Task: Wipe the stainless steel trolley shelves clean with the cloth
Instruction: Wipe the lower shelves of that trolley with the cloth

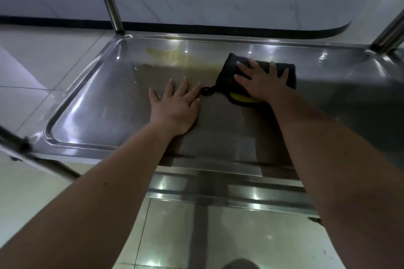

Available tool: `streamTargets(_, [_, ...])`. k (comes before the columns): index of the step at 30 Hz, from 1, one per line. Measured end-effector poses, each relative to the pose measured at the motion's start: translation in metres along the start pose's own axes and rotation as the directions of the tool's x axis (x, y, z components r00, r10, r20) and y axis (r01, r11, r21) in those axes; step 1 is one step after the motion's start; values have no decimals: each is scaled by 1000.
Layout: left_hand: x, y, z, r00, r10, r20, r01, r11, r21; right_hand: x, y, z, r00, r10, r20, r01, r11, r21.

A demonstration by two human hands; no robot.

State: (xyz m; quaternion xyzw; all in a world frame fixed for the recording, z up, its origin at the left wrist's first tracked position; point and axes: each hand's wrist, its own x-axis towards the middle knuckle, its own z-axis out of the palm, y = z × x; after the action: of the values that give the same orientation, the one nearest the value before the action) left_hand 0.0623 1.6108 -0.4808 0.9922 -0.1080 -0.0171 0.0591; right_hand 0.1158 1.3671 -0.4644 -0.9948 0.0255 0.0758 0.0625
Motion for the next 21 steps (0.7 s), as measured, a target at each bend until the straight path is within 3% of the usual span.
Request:
streamTargets(5, [1,2,-1,1000,-6,11,6,1000,-10,-13,1,3,1000,-8,-5,8,1000,-11])
streamTargets(11, [-6,3,-4,1000,-19,20,19,1000,-18,-138,-4,16,979,-142,147,149,988,-39])
streamTargets(14, [-7,6,-5,1000,-24,17,24,999,-21,-180,-8,23,976,-178,125,191,976,-100])
streamTargets(21, [-9,5,-4,1000,-21,21,21,1000,-6,-68,-15,9,990,-130,47,132,990,-42])
